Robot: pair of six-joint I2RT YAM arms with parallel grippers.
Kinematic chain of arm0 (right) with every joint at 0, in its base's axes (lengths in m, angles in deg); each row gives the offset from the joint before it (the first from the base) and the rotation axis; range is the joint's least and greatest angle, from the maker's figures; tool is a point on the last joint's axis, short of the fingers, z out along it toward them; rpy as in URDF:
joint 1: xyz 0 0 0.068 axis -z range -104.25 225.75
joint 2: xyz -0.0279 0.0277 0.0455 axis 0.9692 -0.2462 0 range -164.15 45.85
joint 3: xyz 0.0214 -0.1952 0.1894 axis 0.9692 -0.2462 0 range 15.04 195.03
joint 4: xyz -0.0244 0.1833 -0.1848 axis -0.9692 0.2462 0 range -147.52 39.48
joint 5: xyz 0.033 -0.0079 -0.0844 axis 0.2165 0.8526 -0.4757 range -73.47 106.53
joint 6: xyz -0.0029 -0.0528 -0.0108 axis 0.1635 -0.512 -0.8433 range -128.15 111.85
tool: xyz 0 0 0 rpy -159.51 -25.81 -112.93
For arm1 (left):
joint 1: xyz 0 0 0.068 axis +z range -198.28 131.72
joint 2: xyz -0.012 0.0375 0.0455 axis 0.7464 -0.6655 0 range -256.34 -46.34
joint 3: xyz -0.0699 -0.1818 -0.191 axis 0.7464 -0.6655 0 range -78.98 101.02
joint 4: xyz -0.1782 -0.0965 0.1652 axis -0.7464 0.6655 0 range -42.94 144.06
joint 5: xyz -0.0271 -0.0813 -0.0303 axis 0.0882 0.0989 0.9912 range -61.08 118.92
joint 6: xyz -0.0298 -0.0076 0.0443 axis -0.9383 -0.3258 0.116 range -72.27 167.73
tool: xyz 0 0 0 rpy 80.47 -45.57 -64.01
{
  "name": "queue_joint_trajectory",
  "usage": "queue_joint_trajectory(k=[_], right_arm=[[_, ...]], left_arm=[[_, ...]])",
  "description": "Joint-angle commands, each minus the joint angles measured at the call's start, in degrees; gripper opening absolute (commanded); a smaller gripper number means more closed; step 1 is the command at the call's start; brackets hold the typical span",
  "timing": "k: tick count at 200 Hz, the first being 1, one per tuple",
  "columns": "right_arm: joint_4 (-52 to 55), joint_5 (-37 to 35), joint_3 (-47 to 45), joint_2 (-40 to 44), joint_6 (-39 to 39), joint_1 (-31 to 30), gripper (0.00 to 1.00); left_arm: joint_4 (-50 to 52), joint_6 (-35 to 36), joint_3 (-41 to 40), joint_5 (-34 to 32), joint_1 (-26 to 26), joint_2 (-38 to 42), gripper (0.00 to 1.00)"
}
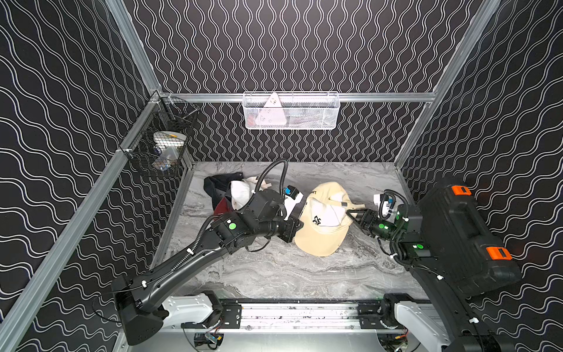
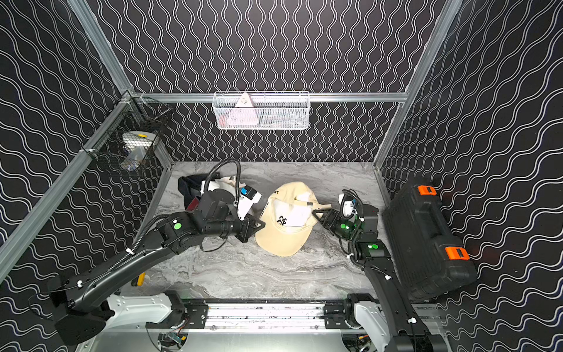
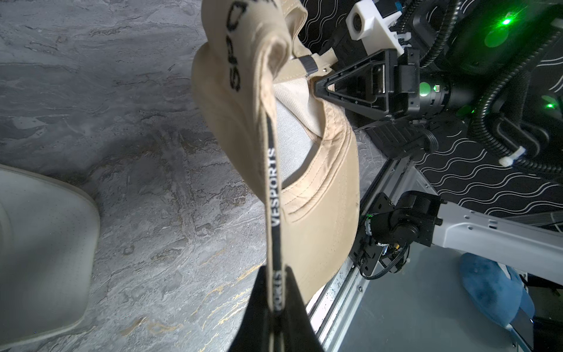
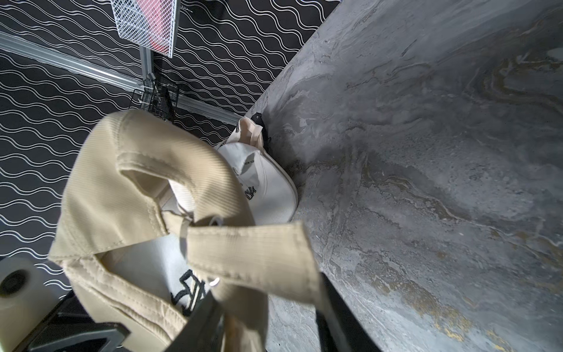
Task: Open the adjustable buckle of the baseball cap
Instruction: Pick up the baseball cap from the center of the board.
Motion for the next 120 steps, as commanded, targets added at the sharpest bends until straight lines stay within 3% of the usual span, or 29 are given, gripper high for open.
queue_joint_trajectory(k=[1,98,120], right_arm=[[-4.1,1.7,-0.1,-0.1,1.4,0.0,0.39],[-5.1,4.1,1.0,2.7,-1.8,0.0,0.0],[-5.1,4.1,1.6,6.0,-2.9,0.0,0.0]], left_arm=[[-2.5,-1.2,-0.3,1.6,-0.2,0.1,0.0],[-1.0,0.3,-3.1,5.4,-0.2,0.5,0.0],[0.3,1.4,-3.6,6.2,-0.2,0.0,0.01]])
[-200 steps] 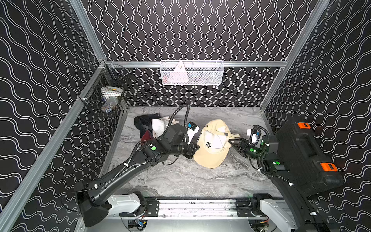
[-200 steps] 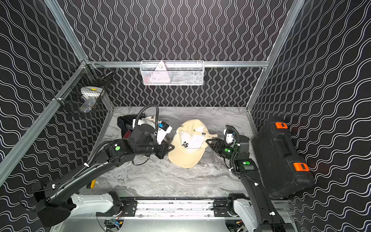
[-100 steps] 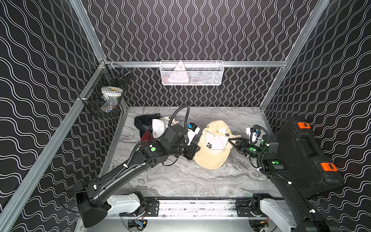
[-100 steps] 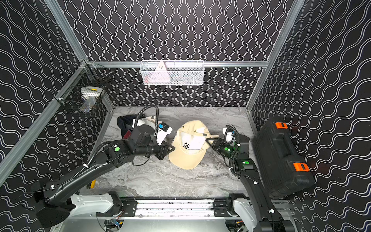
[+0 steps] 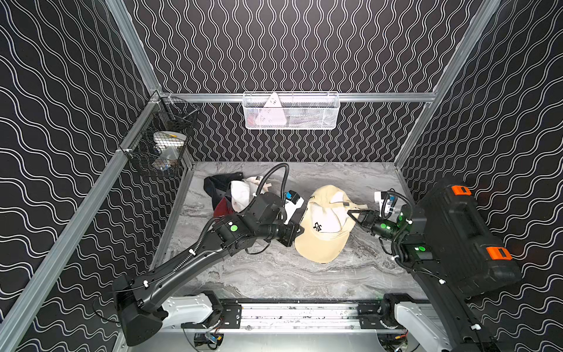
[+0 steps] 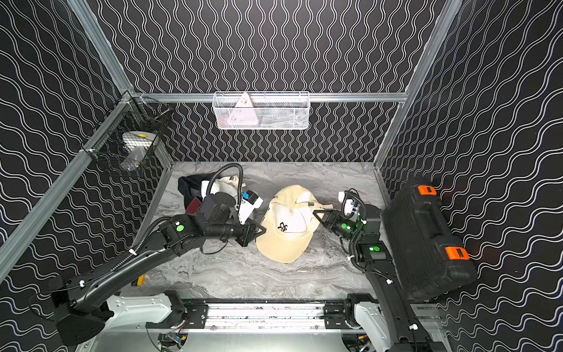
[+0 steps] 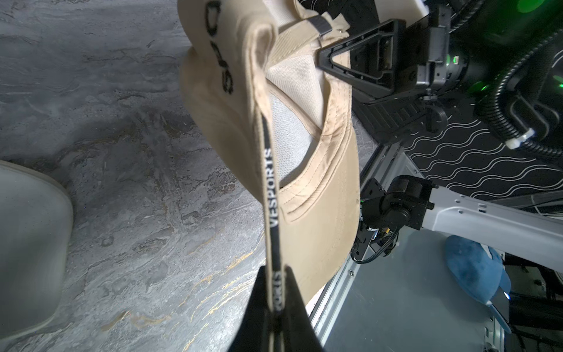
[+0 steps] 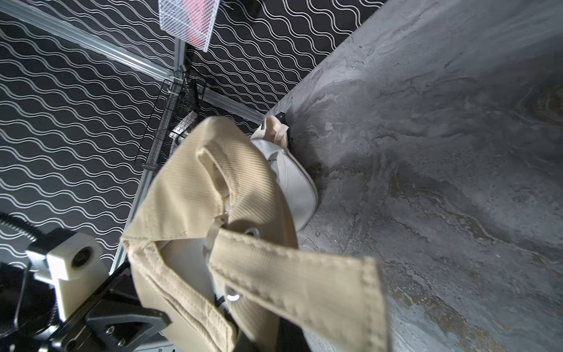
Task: Open the adjustable buckle of the baseball cap
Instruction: Pick up the baseball cap from the center of the board.
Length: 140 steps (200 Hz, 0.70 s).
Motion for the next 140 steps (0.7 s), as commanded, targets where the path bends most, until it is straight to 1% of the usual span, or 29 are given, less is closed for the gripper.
queue_joint_trajectory(k=[1,13,21,27,34,58,91,120,140], right_arm=[[-2.4,0.5,1.1,2.8,-2.0,0.0,0.0],[-2.0,0.3,1.7,4.5,-2.5,0.1,0.0],[-1.0,0.1,2.6,5.6,-3.3,0.0,0.0],[-0.2,0.1,3.3,6.1,-4.0,0.0,0.0],[0.8,0.2,4.1,6.6,-4.7,0.0,0.0],[1.6,1.3,5.3,7.4,-5.7,0.1,0.0],[0.7,2.9,5.3,7.8,-5.2,0.0,0.0],[2.7,4.0,5.9,8.3,-6.6,-0.4,0.0],[3.3,5.2,6.3,8.4,-7.1,-0.9,0.0]], left_arm=[[0.8,1.7,-0.6,2.5,-0.2,-0.4,0.03],[2.1,2.5,-0.6,2.5,-0.2,-0.6,0.25],[3.0,3.3,-0.4,2.6,-0.3,-0.6,0.37],[3.6,4.1,-0.2,2.8,-0.3,-0.5,0.42],[4.3,4.9,0.3,2.8,-0.3,-0.4,0.45],[4.9,6.1,1.8,3.2,-0.3,0.5,0.48],[1.2,4.9,3.0,4.6,-0.6,0.6,0.48],[-3.1,3.6,4.6,4.7,-0.9,-0.6,0.48],[-4.3,3.7,8.0,3.5,-1.4,-2.7,0.51]])
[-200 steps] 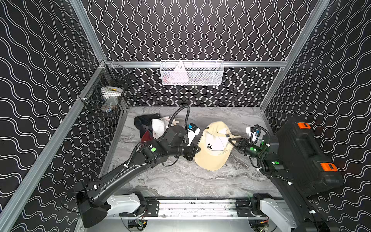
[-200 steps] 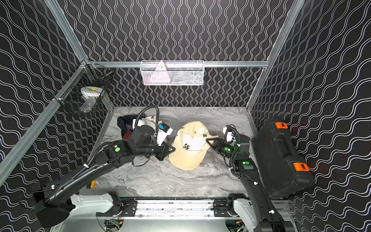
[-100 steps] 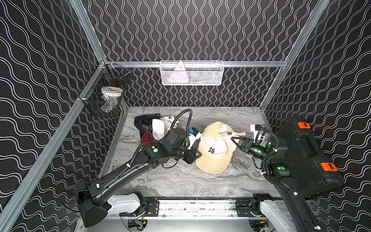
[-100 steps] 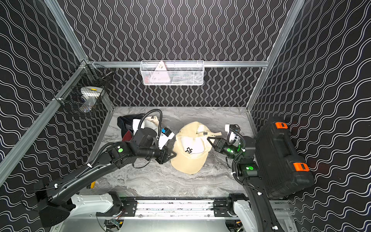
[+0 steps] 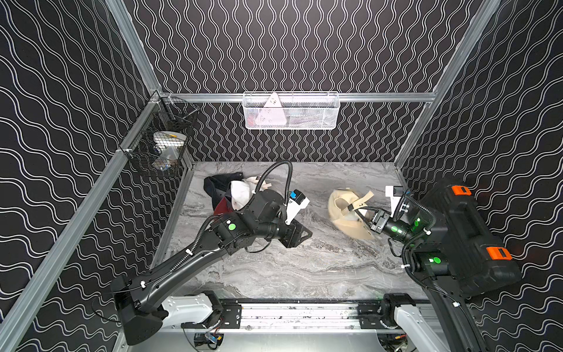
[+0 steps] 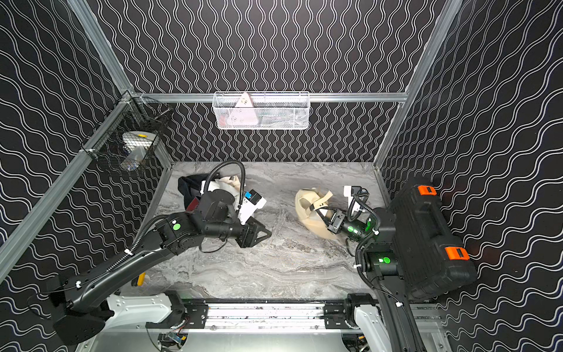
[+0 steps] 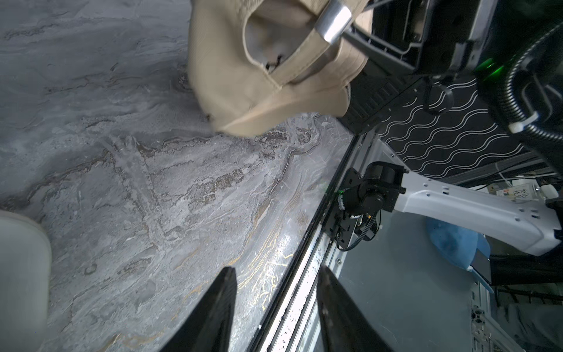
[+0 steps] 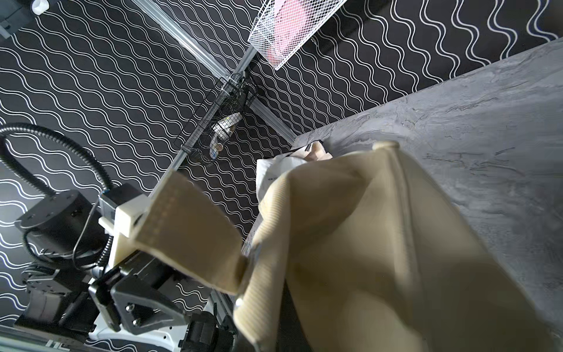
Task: Open the adjustable buckle of the baseball cap
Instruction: Pick up the baseball cap from the center of the board, then open the adjustable buckle on the baseball cap.
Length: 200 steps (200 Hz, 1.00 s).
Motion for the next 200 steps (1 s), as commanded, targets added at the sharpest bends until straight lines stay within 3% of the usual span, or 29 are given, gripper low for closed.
queue_joint_trajectory(k=[1,31,67,102,200], right_arm=[[0.6,2.6,0.9,0.3,-1.5,-0.6,0.0],[4.7,2.5,2.3,-0.4,-4.7,-3.1,0.0],[10.8,-3.7,5.0,-1.8,-10.6,-10.6,0.0],[12.8,-7.2,6.9,-3.4,-12.7,-16.2,0.0],[13.7,-11.3,7.9,-4.5,-14.0,-23.2,0.0]], left_arm=[[-4.5,-0.7,3.3,-0.6,-0.5,-1.8,0.51],[-4.5,0.3,10.2,-2.8,-0.8,-5.6,0.55],[-3.0,1.3,17.5,-2.4,-1.0,-11.2,0.57],[-8.0,-1.5,16.0,-1.5,-1.1,-12.6,0.6],[-8.0,-1.5,19.8,-0.9,-2.8,-17.7,0.63]])
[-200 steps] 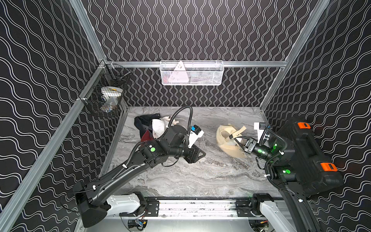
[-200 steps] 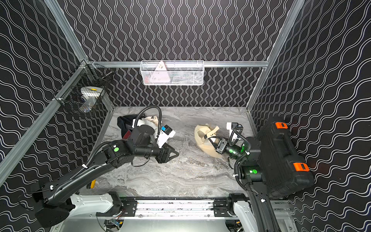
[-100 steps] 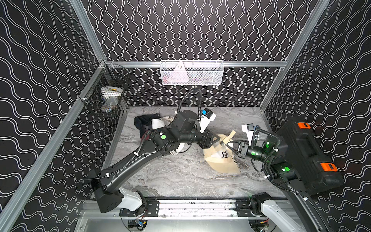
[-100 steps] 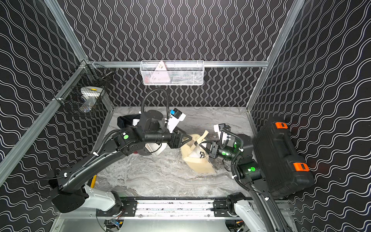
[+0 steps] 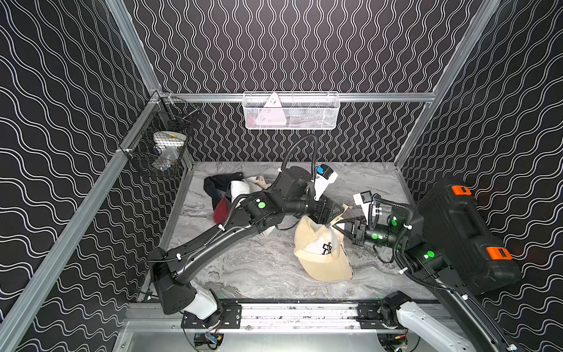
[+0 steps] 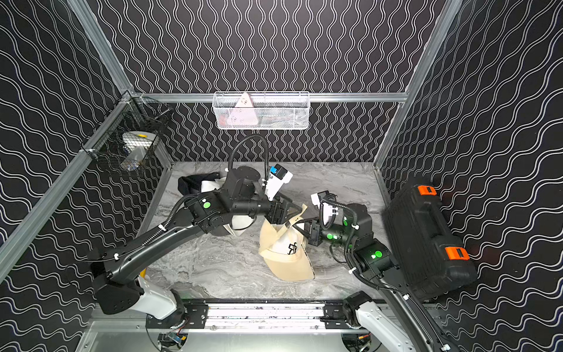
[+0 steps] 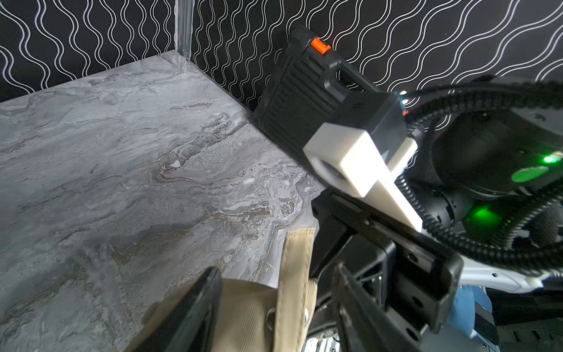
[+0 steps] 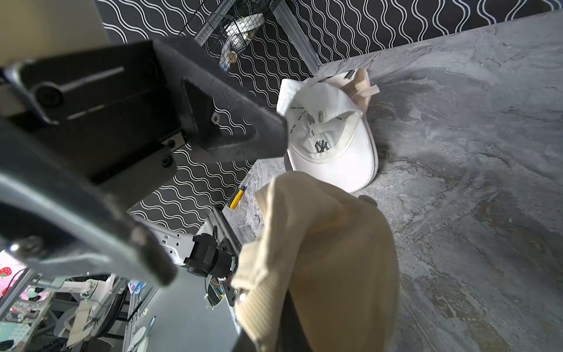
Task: Open the adjustable buckle of the baseball cap
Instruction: Open the adjustable buckle on the baseball cap.
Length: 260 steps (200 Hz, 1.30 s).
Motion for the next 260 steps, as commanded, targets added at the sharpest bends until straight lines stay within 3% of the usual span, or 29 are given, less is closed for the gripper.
queue_joint_trajectory(k=[1,57,131,260], right_arm=[[-0.7,-1.2,0.8,-0.3,-0.9,-0.6,0.0],[-0.8,-2.5,1.2,-0.6,-1.0,-3.5,0.0],[-0.2,-4.0,1.2,-0.3,-1.3,-4.2,0.0],[-2.5,-7.2,0.5,1.0,1.4,-4.2,0.0]], left_arm=[[-1.2,-0.2,0.5,0.5,-0.4,-0.7,0.63],[-1.6,-0.3,-0.3,0.8,-0.9,-1.4,0.6],[-1.1,0.0,-0.6,0.4,-1.3,-0.3,0.0],[-0.7,0.2,-3.0,-1.6,-2.6,2.7,0.0]])
